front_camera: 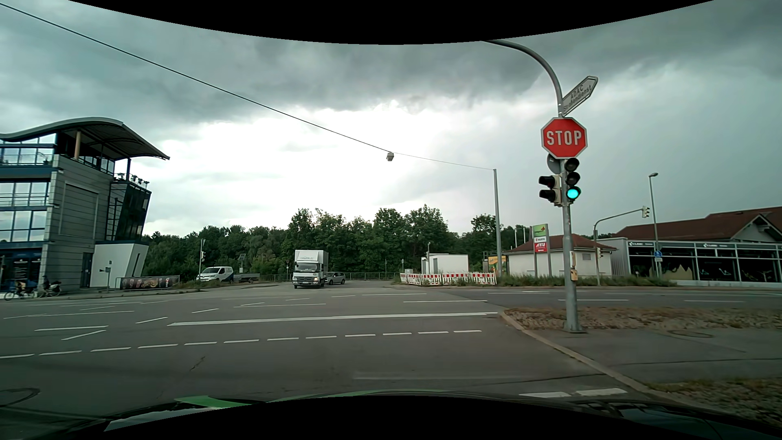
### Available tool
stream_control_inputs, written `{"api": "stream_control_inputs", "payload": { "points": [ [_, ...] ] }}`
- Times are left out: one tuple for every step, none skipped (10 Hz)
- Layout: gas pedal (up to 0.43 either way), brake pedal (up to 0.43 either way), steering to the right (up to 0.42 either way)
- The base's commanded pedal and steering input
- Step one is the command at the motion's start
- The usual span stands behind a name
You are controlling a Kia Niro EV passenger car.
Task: Follow the waypoints while adhering to traffic rules and regulations
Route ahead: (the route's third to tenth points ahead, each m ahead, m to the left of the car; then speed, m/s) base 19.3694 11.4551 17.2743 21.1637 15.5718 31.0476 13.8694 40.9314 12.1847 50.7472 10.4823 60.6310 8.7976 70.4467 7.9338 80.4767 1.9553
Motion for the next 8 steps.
{"api": "stream_control_inputs", "payload": {
  "points": [
    [0.319,0.0,-0.11],
    [0.319,0.0,-0.116],
    [0.311,0.0,-0.121],
    [0.287,0.0,-0.126],
    [0.28,0.0,-0.13],
    [0.28,0.0,-0.134],
    [0.268,0.0,-0.136],
    [0.24,0.0,-0.14]
  ]
}}
